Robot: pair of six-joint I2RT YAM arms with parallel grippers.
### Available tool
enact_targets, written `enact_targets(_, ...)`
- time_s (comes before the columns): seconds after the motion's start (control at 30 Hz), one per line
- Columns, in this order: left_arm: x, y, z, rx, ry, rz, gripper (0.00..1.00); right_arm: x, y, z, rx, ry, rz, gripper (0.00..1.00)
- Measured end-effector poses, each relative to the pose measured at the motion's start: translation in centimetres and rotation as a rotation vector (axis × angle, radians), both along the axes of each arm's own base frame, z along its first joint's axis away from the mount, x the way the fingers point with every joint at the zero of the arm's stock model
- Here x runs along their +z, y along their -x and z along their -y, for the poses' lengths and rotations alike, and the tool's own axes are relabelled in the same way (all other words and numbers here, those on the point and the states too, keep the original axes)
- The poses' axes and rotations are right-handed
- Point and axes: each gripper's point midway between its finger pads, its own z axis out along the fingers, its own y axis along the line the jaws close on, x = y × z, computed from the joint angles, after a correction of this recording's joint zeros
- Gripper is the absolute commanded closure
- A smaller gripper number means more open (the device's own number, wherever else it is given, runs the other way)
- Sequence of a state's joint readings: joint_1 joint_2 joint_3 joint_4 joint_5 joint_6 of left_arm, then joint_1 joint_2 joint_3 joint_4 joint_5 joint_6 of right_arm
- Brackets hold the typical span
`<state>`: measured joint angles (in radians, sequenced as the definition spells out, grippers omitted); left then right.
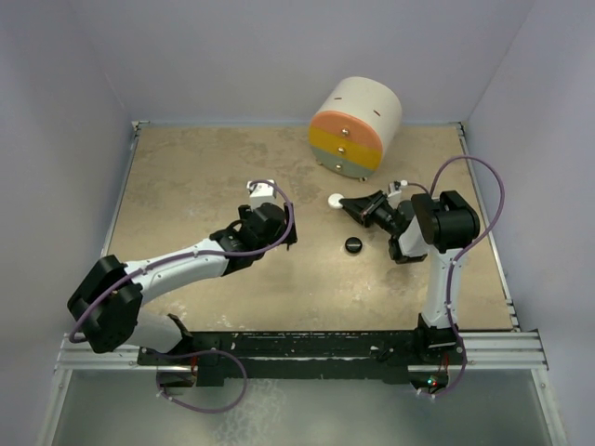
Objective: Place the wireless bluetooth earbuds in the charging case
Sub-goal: Place the charging case at the center of the board.
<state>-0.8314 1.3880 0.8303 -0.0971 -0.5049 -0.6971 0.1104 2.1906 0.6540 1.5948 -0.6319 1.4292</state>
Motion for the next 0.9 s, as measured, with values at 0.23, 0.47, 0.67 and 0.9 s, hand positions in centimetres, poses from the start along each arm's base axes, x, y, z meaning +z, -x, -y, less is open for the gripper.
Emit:
enact_targets(0.23, -0.3, 0.1, 0.2, -0.009, 0.002, -0.012, 0.19, -1.9, 0.8, 0.7, -0.025, 0.027, -0.067, 0.89)
enact_targets(0.47, -0.3, 0.2, 0.4, -0.012, 0.013, -0.017, 0.19, -2.6, 0.6, 1.3, -0.046, 0.05, -0.1, 0.7)
enact_targets(0.67, -0.4, 0.2, 0.5, -0.012, 0.021, -0.021, 0.19, -1.4, 0.1, 1.9, -0.07, 0.074, -0.081, 0.42)
enact_targets(0.9, -0.4, 0.3, 0.6, -0.017, 0.024, -0.024, 0.19, 1.0, 0.4, 2.8, -0.102, 0.113, -0.021, 0.38)
